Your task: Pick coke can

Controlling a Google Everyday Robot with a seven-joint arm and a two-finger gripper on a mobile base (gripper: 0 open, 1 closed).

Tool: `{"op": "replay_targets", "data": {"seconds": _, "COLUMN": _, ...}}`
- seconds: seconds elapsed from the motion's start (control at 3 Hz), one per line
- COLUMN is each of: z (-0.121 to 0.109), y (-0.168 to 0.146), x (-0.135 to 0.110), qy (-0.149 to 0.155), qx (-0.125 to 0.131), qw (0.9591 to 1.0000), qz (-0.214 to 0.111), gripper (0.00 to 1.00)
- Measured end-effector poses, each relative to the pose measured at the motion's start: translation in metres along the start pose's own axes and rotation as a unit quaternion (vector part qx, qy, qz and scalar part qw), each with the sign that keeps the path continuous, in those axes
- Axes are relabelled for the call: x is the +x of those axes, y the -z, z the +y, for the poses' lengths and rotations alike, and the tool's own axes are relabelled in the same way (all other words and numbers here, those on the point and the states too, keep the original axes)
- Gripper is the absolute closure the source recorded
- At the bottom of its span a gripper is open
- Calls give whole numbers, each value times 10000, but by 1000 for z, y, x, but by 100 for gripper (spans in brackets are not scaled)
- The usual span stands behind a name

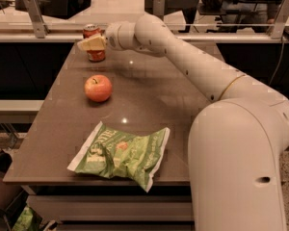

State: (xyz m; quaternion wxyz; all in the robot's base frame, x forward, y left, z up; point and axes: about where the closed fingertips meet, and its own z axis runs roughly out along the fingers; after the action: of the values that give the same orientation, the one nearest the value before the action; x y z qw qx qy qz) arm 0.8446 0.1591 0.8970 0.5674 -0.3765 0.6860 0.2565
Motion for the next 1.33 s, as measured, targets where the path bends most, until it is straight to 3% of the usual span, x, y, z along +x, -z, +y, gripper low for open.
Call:
{"op": "replay_targets", "data": {"seconds": 1.0, "z": 6, "y": -6, "x": 0, "qy": 52, "qx": -83, "qw": 9999, "qz": -46, "gripper": 88}}
{"op": "replay_targets", "data": {"seconds": 1.33, "z": 8, "y": -8, "x": 0, "qy": 49, "qx": -101, "qw": 9999, "qz": -43, "gripper": 100}}
